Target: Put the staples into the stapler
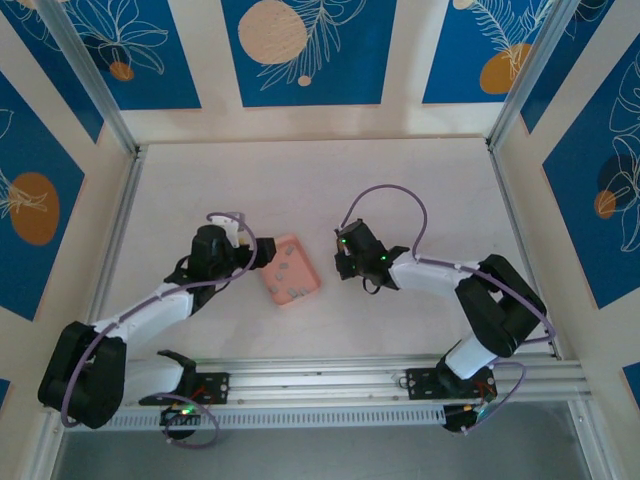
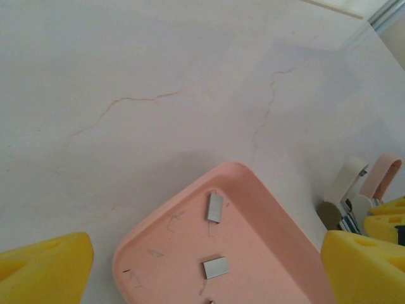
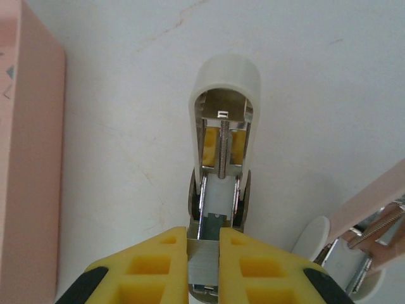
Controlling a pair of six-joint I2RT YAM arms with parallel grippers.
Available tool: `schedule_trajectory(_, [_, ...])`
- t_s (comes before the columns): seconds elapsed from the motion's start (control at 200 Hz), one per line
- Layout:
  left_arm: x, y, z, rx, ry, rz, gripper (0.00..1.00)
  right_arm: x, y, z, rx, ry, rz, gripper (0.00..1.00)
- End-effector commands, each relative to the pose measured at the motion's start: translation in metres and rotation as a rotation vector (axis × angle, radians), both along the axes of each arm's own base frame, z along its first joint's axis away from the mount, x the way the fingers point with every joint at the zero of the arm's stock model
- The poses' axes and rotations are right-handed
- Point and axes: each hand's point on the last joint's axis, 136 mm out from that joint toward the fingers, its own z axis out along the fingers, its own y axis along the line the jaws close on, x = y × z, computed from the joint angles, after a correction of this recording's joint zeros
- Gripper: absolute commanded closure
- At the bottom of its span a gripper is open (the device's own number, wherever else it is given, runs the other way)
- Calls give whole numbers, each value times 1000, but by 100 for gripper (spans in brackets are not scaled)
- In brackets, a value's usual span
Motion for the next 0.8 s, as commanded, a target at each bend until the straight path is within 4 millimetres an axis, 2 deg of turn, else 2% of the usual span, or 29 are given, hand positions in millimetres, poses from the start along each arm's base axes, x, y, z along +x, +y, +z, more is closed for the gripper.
schedule_trajectory(0.0, [2,-17,15,-5,-55,-67,8,2,2,16,31,-58,18,84])
schedule_trajectory(0.42, [-9,-30,10,79,-63,-109,9,1,-14,7,53,-42,-13,84])
schedule_trajectory(0.55, [-13,-33,17,103,-137,-114,10,3,-14,7,53,-46,-8,84])
schedule_trajectory(0.795, [-21,-37,11,85,-157,-138,10,4,-11,4,51,-41,9,84])
